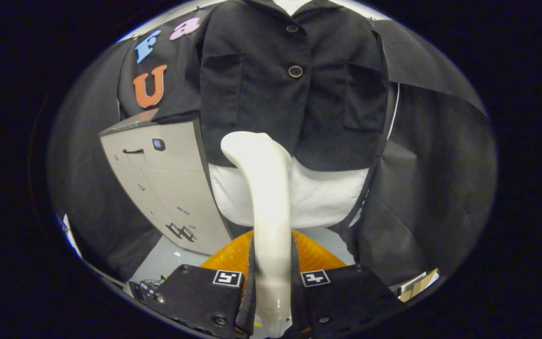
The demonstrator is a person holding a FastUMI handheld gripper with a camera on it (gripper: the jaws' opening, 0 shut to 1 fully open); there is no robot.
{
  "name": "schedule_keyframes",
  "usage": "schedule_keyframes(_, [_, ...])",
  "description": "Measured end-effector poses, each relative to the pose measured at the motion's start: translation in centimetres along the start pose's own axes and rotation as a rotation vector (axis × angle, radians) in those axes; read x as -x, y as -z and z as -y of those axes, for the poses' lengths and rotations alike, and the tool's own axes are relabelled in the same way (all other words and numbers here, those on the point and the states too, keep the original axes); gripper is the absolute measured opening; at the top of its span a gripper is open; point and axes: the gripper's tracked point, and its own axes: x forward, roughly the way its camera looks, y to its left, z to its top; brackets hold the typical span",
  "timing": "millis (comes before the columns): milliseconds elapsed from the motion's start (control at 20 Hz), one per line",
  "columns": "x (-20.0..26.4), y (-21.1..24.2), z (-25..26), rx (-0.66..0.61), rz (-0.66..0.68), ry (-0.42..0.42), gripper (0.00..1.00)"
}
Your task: Iron the clothes twice with a garment steamer, once on the left side and once on the right side.
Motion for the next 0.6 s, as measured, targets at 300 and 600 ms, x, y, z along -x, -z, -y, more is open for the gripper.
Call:
schedule_keyframes(300, [2.4,-1.6,0.8,-0.028,0.044,-0.025,0.33])
schedule_keyframes(600, [9.9,-11.1,5.5,-0.08,0.312,-0.022,0.33])
